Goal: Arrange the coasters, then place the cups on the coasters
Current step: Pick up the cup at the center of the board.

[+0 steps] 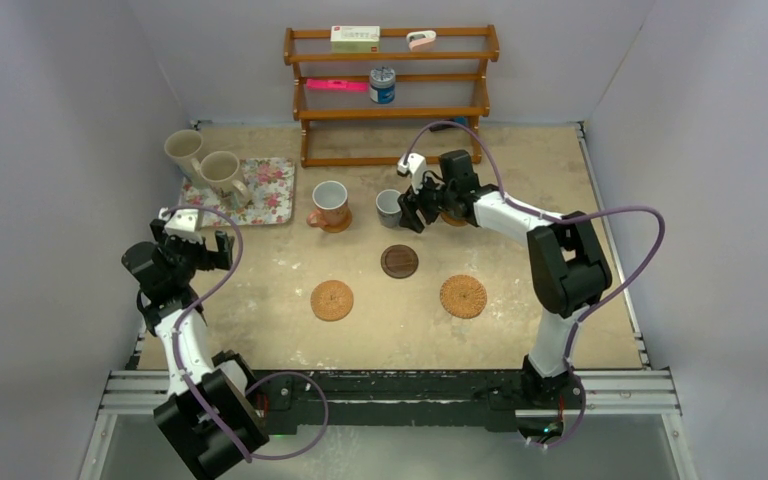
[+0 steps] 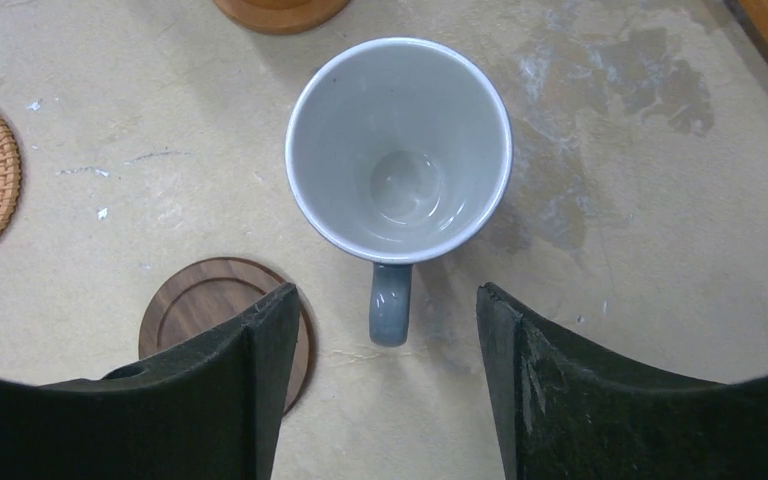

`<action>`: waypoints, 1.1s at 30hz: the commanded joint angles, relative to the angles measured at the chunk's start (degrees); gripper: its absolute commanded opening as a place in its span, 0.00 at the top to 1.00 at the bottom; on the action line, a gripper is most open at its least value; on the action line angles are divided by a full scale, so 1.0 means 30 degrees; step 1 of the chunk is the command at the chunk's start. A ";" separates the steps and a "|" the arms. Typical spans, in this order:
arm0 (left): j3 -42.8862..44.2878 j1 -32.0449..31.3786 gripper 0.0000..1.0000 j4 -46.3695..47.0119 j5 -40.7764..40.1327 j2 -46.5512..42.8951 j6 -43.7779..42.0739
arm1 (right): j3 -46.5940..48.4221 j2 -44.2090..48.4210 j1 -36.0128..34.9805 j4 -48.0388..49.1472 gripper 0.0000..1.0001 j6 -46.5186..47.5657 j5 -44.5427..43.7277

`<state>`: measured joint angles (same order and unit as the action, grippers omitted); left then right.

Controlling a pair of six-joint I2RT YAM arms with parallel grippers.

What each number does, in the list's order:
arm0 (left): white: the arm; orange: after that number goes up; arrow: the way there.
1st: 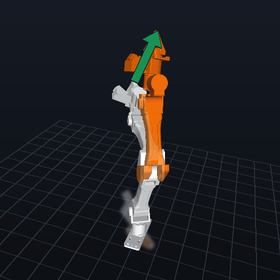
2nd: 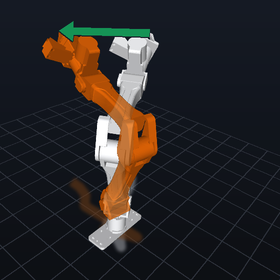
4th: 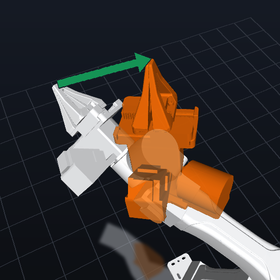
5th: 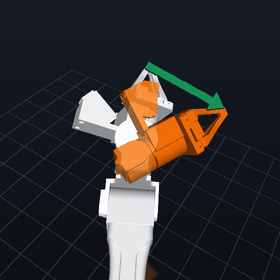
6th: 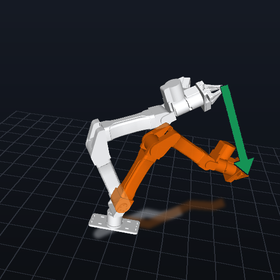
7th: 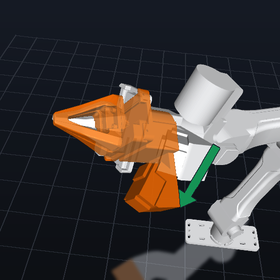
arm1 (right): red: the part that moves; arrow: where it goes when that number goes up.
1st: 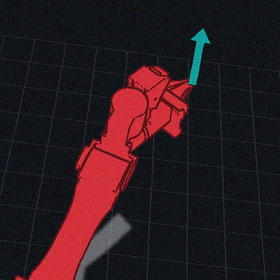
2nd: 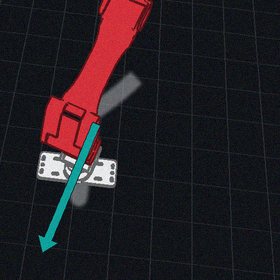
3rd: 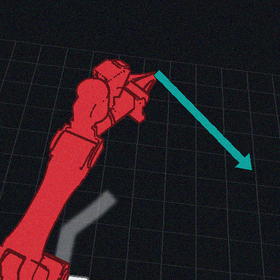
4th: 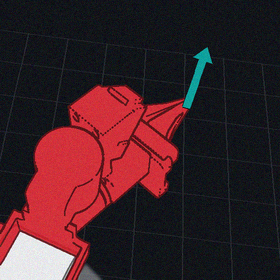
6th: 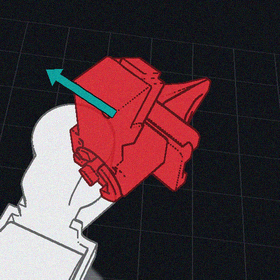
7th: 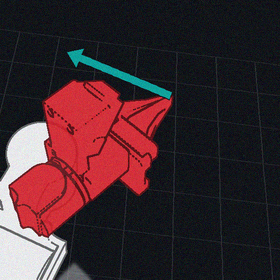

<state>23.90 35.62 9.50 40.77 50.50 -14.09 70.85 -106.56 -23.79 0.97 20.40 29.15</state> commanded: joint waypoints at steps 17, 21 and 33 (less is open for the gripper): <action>-0.0240 0.0081 0.00 0.1170 0.0676 0.0424 -0.0057 | -0.0443 -0.0447 -0.0385 0.2312 0.46 -0.0971 -0.0194; -0.0226 0.0081 0.00 0.1196 0.0705 0.0569 -0.0043 | -0.0421 -0.0648 -0.0389 0.2312 0.47 -0.1015 -0.0195; -0.0291 0.0081 0.00 0.1219 0.0991 0.0488 -0.0067 | -0.0411 -0.1100 -0.0419 0.2370 0.55 -0.1118 -0.0278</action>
<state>23.53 35.62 10.28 41.76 52.16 -14.11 69.82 -110.30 -24.75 7.16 17.61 29.02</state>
